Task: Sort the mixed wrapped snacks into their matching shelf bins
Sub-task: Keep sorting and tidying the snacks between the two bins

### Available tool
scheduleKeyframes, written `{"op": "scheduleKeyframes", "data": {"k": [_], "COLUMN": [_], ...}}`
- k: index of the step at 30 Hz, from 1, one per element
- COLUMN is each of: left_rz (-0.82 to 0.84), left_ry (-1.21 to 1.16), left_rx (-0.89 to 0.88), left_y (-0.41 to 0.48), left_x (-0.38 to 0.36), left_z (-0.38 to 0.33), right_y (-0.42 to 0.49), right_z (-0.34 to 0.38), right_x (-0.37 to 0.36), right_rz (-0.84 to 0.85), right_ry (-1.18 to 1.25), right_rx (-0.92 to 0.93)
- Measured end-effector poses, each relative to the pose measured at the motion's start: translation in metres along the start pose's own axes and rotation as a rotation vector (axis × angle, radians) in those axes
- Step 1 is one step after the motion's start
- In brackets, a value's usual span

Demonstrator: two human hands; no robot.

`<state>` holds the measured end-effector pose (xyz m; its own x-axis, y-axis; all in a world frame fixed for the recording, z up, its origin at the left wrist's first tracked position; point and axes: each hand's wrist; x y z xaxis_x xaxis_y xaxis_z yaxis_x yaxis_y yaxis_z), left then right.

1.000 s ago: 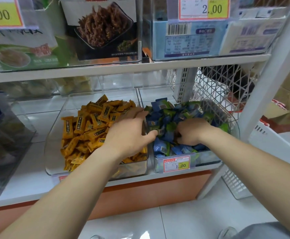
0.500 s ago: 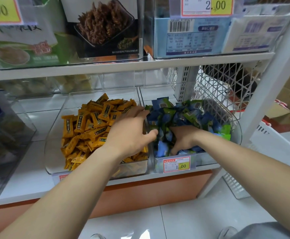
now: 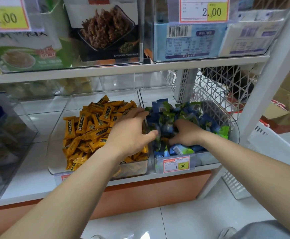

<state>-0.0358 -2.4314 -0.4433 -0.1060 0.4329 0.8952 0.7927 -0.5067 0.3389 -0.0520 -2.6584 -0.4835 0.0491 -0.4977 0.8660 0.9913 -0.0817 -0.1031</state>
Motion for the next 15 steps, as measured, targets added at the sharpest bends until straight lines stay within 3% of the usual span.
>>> {"op": "scheduleKeyframes", "data": {"k": [7, 15], "left_rz": [-0.083, -0.156], "left_ry": [-0.007, -0.032], "left_rx": [0.0, -0.034], "left_y": [0.004, 0.013], "left_x": [-0.004, -0.017], "left_z": [-0.009, -0.023], "right_y": [-0.01, -0.012], "right_z": [0.013, 0.022], "right_x": [0.027, 0.018], "right_rz": [-0.135, -0.135], "right_ry": [0.542, 0.813], "right_rx": [0.015, 0.034]}}
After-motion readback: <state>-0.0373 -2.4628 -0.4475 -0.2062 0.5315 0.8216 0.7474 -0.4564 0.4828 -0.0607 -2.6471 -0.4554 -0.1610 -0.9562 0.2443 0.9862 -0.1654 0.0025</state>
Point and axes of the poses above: each hand's wrist, its own y-axis towards the middle knuckle, its own x-axis out of the back of the hand, z = x × y, and after that the axes turned 5 degrees about -z, right-handed
